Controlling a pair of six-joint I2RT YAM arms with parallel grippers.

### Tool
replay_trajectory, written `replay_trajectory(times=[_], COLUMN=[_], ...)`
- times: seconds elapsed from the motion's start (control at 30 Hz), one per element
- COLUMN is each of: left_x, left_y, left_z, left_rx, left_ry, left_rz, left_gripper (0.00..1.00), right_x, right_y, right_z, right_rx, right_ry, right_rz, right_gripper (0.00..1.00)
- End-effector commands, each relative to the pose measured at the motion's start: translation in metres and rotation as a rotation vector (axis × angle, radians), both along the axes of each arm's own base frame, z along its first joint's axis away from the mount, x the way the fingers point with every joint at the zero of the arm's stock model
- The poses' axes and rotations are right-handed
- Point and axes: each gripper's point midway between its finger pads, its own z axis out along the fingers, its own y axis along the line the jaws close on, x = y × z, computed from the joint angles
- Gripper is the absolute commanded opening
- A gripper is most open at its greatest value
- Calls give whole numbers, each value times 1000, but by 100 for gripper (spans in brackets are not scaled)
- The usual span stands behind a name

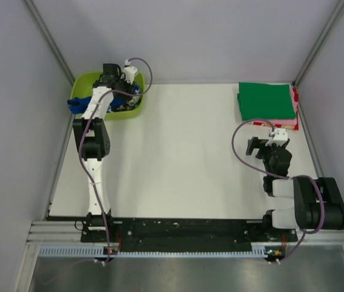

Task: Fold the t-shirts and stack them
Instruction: Grab crumpled tshirt from bin with the left arm, then move the tshirt to the center of the board

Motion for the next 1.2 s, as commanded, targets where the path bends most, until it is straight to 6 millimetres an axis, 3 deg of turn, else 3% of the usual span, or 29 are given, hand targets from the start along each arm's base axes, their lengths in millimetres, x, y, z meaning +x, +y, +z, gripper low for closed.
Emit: replay_trajectory(times=[0.0, 0.07, 0.13, 0.2, 0.3, 0.43, 0.5, 0.6, 0.7, 0.8, 0.87, 0.93, 1.03, 1.17], left_x=[20, 19, 19, 17, 1, -53, -88, -141, -194, -256, -287, -311, -323, -299], left_y=[14, 12, 15, 20, 23, 19, 14, 6, -10, -50, -78, -107, -131, -144], left_z=[47, 56, 72, 103, 185, 312, 362, 422, 465, 482, 474, 454, 420, 376], left_rx=[9, 8, 20, 24, -3, -7, -19, -39, -75, -122, -136, -162, -249, -285], left_ry=[-134, -152, -181, -234, -374, -598, -681, -777, -841, -843, -803, -727, -596, -498], left_rz=[56, 36, 48, 93, 100, 68, 40, 6, -77, -276, -401, -528, -641, -667], left_gripper=[27, 0, 0, 0, 0, 0, 0, 0, 0, 0, 0, 0, 0, 0], right_x=[10, 10, 10, 10, 10, 10, 10, 10, 10, 10, 10, 10, 10, 10], right_y=[2, 3, 4, 3, 3, 3, 3, 3, 3, 3, 3, 3, 3, 3], right_z=[18, 18, 19, 19, 19, 19, 20, 20, 19, 18, 19, 19, 20, 19], right_rx=[-13, -12, -13, -12, -13, -13, -14, -15, -15, -15, -15, -14, -15, -15], right_ry=[-62, -62, -63, -65, -63, -65, -66, -66, -63, -62, -65, -63, -66, -65], right_rz=[16, 15, 19, 17, 17, 17, 17, 17, 17, 16, 16, 16, 17, 17], right_gripper=[99, 99, 99, 99, 99, 99, 99, 99, 99, 99, 99, 99, 99, 99])
